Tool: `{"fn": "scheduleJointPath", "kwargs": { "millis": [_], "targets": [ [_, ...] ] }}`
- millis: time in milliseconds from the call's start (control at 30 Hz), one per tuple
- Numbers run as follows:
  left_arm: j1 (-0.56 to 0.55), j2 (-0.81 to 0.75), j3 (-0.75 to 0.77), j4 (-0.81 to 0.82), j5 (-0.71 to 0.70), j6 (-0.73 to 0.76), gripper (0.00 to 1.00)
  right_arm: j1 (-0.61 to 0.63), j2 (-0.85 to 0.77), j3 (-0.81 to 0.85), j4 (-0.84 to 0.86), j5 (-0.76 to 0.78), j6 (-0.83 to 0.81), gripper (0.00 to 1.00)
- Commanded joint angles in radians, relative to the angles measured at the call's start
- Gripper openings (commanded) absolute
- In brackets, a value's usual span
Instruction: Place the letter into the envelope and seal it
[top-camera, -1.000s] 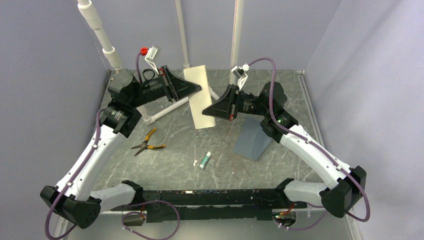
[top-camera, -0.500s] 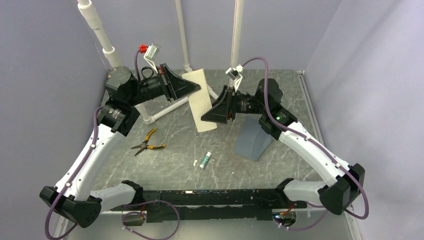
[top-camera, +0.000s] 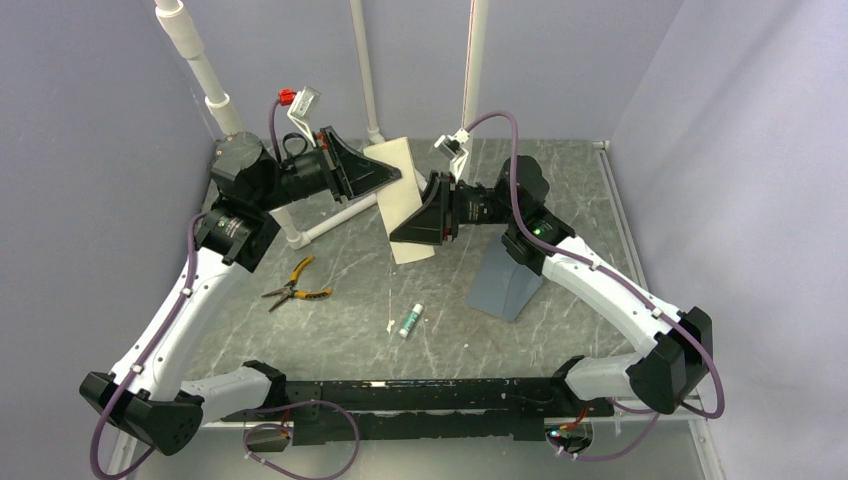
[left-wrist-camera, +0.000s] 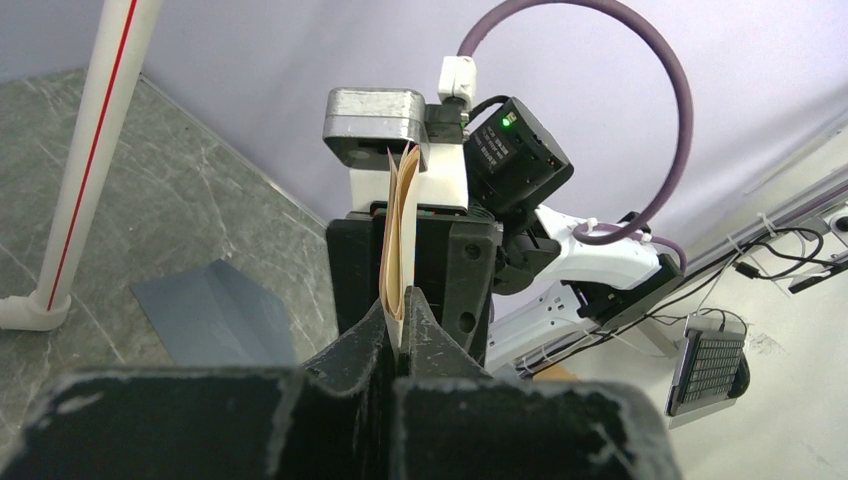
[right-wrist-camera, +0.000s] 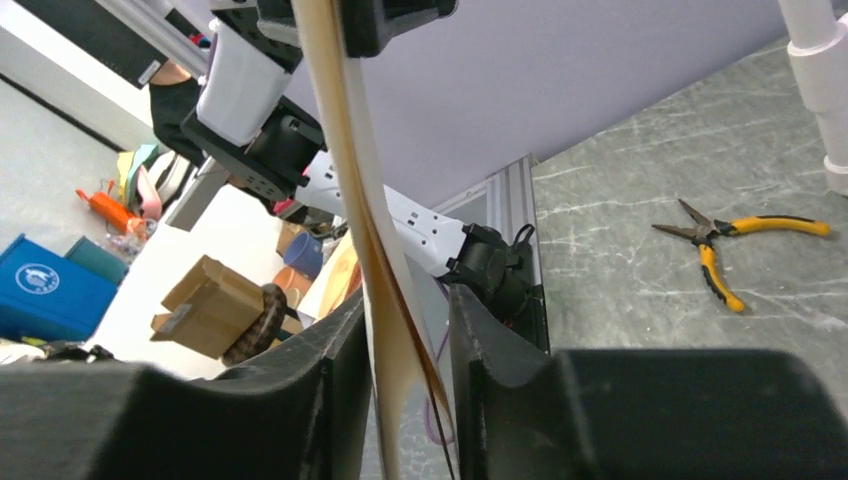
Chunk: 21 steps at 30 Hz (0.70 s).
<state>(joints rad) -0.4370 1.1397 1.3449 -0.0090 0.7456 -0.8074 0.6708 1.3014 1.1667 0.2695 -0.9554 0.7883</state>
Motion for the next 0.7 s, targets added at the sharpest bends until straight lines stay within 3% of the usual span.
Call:
{"fn": "scheduleJointPath", "kwargs": {
  "millis": [0, 100, 167, 267, 333, 500, 667],
  "targets": [
    [0.003, 0.007, 0.038, -0.033, -0.019, 0.018, 0.02, 0.01, -0.033, -0.018, 0.012, -0.025, -0.022, 0.22],
    [0.004, 0.012, 0.058, -0.053, -0.022, 0.035, 0.03, 0.011, -0.047, -0.04, -0.034, -0.042, -0.052, 0.12],
    [0.006, 0.014, 0.063, -0.048, -0.018, 0.036, 0.02, 0.013, -0.057, -0.05, -0.055, -0.055, -0.066, 0.12],
    [0.006, 0.015, 0.065, -0.041, -0.014, 0.036, 0.03, 0.013, -0.069, -0.062, -0.084, -0.051, -0.082, 0.33],
    [0.006, 0.013, 0.061, -0.033, -0.016, 0.034, 0.02, 0.013, -0.076, -0.076, -0.071, -0.046, -0.07, 0.33],
    [0.006, 0.008, 0.057, -0.031, -0.021, 0.035, 0.02, 0.013, -0.079, -0.095, -0.038, -0.031, -0.047, 0.0],
    [0.007, -0.001, 0.065, -0.057, -0.038, 0.051, 0.03, 0.013, -0.088, -0.103, -0.043, -0.029, -0.061, 0.0]
  ]
}}
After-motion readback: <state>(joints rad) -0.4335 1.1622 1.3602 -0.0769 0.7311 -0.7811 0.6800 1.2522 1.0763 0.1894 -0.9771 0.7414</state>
